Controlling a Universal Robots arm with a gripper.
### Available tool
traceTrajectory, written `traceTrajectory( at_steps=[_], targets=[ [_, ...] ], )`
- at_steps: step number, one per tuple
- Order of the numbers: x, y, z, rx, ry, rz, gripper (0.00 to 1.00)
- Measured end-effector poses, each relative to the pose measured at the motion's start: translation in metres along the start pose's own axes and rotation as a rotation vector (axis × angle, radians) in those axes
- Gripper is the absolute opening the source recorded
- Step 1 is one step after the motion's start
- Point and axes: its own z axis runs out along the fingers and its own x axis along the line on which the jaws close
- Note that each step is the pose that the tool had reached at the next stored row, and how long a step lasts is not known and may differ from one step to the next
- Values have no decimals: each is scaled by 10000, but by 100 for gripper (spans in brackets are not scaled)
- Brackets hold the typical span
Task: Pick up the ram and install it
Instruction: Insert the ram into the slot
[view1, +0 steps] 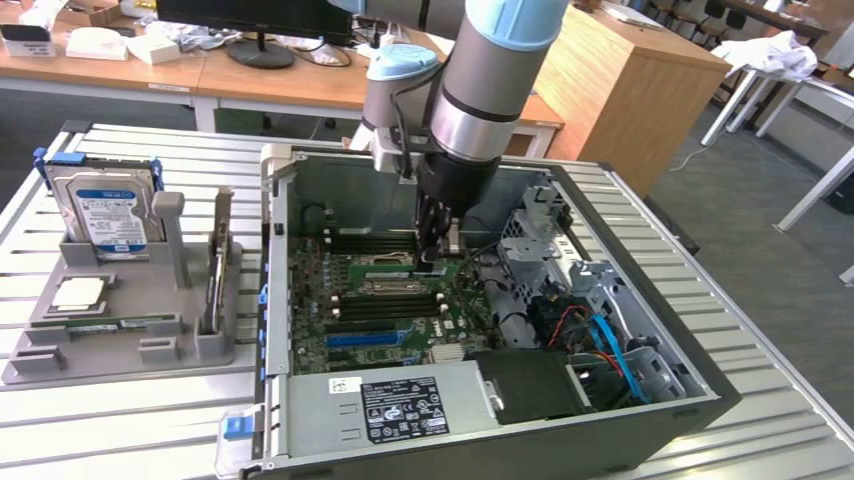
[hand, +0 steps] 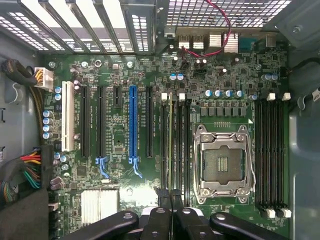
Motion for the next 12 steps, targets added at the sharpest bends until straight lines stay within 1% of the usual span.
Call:
traceTrajectory(
  at_steps=[12],
  targets=[
    [4, -4, 143, -2, 5, 0, 11]
  ],
)
